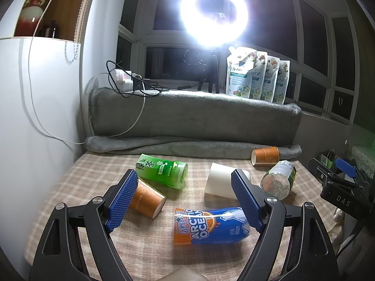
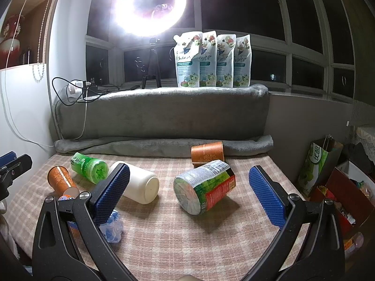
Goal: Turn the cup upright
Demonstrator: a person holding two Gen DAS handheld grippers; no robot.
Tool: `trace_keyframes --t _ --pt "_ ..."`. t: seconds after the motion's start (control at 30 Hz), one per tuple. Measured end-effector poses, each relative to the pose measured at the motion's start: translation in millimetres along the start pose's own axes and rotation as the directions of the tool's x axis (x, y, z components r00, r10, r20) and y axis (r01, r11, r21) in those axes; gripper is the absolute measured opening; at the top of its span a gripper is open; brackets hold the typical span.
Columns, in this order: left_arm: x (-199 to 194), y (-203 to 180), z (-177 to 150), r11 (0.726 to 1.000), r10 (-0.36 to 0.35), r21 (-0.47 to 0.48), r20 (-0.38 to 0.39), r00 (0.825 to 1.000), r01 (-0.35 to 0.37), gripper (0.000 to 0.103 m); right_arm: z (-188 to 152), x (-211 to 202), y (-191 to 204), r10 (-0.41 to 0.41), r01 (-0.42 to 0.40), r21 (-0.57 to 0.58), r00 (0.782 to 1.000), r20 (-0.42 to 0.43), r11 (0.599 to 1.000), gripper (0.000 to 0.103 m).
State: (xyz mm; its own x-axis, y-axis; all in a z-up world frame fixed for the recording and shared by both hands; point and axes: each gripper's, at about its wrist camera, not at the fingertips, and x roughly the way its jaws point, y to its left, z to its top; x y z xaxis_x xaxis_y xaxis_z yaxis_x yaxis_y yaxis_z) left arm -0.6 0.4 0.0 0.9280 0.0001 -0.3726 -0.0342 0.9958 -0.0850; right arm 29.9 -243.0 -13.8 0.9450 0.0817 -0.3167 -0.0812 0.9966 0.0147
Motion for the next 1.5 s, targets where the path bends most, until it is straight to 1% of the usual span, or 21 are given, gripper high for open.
trace_keyframes --t 0.43,0.67,1.37,1.5 --pt "3 0 -2 1.0 0.003 0.001 0.0 1.0 -0.003 0.082 -1 -1 5 0.002 -0.002 0.003 1.0 -0.001 1.0 0.103" --pt "4 1 -2 1.0 0.003 0.001 0.0 1.0 -0.003 0.082 -1 1 -5 0.0 0.0 0.003 1.0 -0.006 1.0 0.103" --pt "3 0 -3 1.0 0.005 -0.001 0.001 1.0 -0.005 0.082 -2 2 -3 0.001 -0.001 0.006 1.0 -0.012 1.0 0.103" --pt "3 -1 -3 1.0 0.006 0.0 0.001 1.0 -0.006 0.082 -7 6 -3 -0.002 0.002 0.012 1.0 -0.019 1.0 0.103"
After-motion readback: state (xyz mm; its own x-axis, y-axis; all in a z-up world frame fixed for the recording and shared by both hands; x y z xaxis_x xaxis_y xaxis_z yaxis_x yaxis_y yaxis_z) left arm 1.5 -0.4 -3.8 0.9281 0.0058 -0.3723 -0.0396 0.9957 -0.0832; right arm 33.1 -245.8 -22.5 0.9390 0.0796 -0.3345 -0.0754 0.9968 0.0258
